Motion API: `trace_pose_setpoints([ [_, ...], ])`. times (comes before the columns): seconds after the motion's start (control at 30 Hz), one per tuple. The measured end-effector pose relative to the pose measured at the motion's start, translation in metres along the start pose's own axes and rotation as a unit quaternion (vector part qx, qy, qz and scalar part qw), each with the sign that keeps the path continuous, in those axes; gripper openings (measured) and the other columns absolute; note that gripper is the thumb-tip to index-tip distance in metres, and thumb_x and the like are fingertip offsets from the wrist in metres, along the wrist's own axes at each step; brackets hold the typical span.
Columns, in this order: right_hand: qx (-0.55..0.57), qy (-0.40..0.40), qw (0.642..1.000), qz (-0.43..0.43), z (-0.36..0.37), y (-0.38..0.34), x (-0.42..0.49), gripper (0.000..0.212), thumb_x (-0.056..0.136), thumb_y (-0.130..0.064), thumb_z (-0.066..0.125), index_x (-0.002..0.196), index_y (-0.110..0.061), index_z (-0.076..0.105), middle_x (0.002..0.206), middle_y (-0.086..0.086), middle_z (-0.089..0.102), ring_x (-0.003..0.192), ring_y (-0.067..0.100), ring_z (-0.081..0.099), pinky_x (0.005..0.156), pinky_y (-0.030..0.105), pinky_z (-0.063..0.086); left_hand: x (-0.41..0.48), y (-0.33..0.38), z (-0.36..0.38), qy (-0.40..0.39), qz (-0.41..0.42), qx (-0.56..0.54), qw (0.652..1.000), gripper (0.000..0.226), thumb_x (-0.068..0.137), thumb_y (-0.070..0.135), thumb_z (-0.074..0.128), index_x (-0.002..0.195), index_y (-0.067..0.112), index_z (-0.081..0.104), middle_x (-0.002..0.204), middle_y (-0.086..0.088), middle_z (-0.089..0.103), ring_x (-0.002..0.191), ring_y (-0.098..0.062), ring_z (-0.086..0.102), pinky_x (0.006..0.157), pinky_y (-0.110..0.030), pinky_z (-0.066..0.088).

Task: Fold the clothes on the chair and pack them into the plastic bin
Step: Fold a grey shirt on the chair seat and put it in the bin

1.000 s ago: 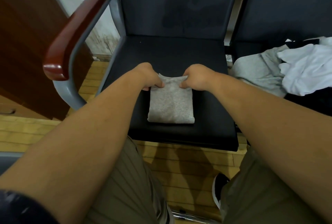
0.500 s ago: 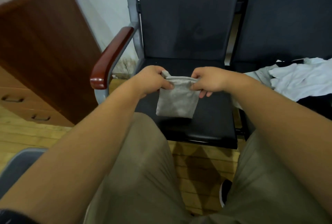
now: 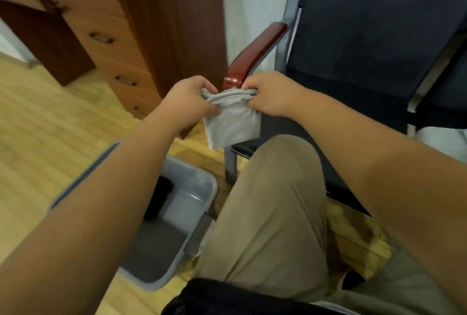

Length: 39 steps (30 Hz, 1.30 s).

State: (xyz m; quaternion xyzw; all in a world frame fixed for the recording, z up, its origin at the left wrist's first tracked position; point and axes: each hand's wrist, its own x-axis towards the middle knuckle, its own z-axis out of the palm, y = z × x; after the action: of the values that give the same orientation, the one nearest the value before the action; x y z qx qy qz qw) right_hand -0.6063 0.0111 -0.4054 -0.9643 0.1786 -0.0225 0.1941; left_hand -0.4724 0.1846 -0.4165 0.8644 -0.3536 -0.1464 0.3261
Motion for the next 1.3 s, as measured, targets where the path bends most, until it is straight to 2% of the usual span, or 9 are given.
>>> trace_pose_setpoints([
  [0.1, -0.007, -0.038, 0.998, -0.052, 0.034, -0.042, 0.028, 0.020, 0.096, -0.018, 0.065, 0.112, -0.028, 0.070, 0.090, -0.014, 0.058, 0.086, 0.012, 0.057, 0.063, 0.025, 0.037, -0.021, -0.052, -0.024, 0.015, -0.055, -0.024, 0.998, 0.037, 0.079, 0.021, 0.088, 0.108, 0.031, 0.068, 0.103, 0.006, 0.069, 0.090, -0.014, 0.067, 0.070, -0.034, 0.059],
  [0.27, -0.050, -0.128, 0.984, -0.111, 0.093, -0.107, 0.070, 0.032, 0.099, -0.016, 0.060, 0.127, -0.026, 0.069, 0.108, -0.006, 0.061, 0.101, 0.018, 0.060, 0.071, 0.032, 0.045, -0.055, -0.138, -0.045, 0.029, -0.154, -0.070, 0.985, 0.028, 0.073, 0.020, 0.089, 0.097, 0.029, 0.076, 0.097, 0.000, 0.075, 0.095, -0.024, 0.072, 0.090, -0.048, 0.062],
  [0.43, -0.087, -0.209, 0.966, -0.122, 0.146, -0.162, 0.096, 0.037, 0.101, -0.007, 0.050, 0.131, -0.018, 0.069, 0.118, 0.005, 0.068, 0.097, 0.024, 0.063, 0.065, 0.033, 0.048, -0.082, -0.208, -0.048, 0.055, -0.218, -0.112, 0.968, 0.016, 0.077, 0.023, 0.087, 0.089, 0.029, 0.079, 0.088, -0.001, 0.075, 0.083, -0.023, 0.069, 0.085, -0.047, 0.060],
  [0.63, -0.062, -0.237, 0.964, -0.105, 0.204, -0.185, 0.122, 0.045, 0.099, -0.006, 0.048, 0.137, -0.019, 0.069, 0.128, 0.010, 0.069, 0.109, 0.031, 0.066, 0.095, 0.047, 0.059, -0.089, -0.263, -0.042, 0.070, -0.269, -0.128, 0.952, 0.017, 0.075, 0.026, 0.086, 0.087, 0.035, 0.078, 0.089, -0.001, 0.077, 0.094, -0.031, 0.073, 0.090, -0.056, 0.061],
  [0.9, 0.054, -0.182, 0.979, -0.078, 0.272, -0.165, 0.160, 0.032, 0.098, -0.012, 0.054, 0.109, -0.037, 0.071, 0.103, -0.003, 0.068, 0.096, 0.023, 0.066, 0.070, 0.033, 0.047, -0.075, -0.315, -0.031, 0.090, -0.283, -0.114, 0.948, 0.013, 0.085, 0.025, 0.080, 0.094, 0.035, 0.077, 0.085, 0.010, 0.073, 0.082, -0.016, 0.070, 0.073, -0.037, 0.058],
  [1.0, 0.086, -0.139, 0.983, -0.090, 0.280, -0.176, 0.174, 0.041, 0.100, -0.012, 0.055, 0.135, -0.030, 0.065, 0.130, 0.002, 0.065, 0.117, 0.024, 0.062, 0.088, 0.032, 0.048, -0.062, -0.337, -0.029, 0.134, -0.284, -0.078, 0.946, 0.017, 0.091, 0.025, 0.071, 0.105, 0.033, 0.076, 0.096, 0.008, 0.073, 0.091, -0.018, 0.069, 0.078, -0.038, 0.058],
  [1.1, 0.133, -0.139, 0.980, -0.058, 0.286, -0.185, 0.178, 0.056, 0.099, -0.014, 0.054, 0.154, -0.025, 0.049, 0.151, 0.008, 0.052, 0.135, 0.026, 0.052, 0.103, 0.033, 0.044, -0.049, -0.367, -0.027, 0.173, -0.322, -0.004, 0.931, 0.039, 0.098, 0.022, 0.052, 0.135, 0.015, 0.064, 0.137, -0.009, 0.063, 0.104, -0.023, 0.064, 0.074, -0.028, 0.047],
  [1.2, 0.080, -0.227, 0.970, -0.041, 0.300, -0.176, 0.168, 0.046, 0.099, -0.015, 0.056, 0.143, -0.026, 0.060, 0.150, 0.003, 0.058, 0.135, 0.024, 0.055, 0.105, 0.031, 0.046, -0.048, -0.382, -0.018, 0.120, -0.356, 0.028, 0.926, 0.041, 0.101, 0.015, 0.047, 0.140, 0.003, 0.055, 0.148, -0.021, 0.049, 0.096, -0.025, 0.060, 0.068, -0.025, 0.041],
  [1.3, 0.014, -0.306, 0.951, -0.035, 0.306, -0.163, 0.158, 0.033, 0.102, -0.015, 0.053, 0.128, -0.027, 0.071, 0.137, -0.002, 0.066, 0.126, 0.022, 0.060, 0.095, 0.028, 0.046, -0.056, -0.382, -0.005, 0.086, -0.366, 0.013, 0.926, 0.042, 0.104, 0.013, 0.049, 0.145, 0.010, 0.055, 0.150, -0.014, 0.050, 0.117, -0.029, 0.060, 0.084, -0.029, 0.043],
])
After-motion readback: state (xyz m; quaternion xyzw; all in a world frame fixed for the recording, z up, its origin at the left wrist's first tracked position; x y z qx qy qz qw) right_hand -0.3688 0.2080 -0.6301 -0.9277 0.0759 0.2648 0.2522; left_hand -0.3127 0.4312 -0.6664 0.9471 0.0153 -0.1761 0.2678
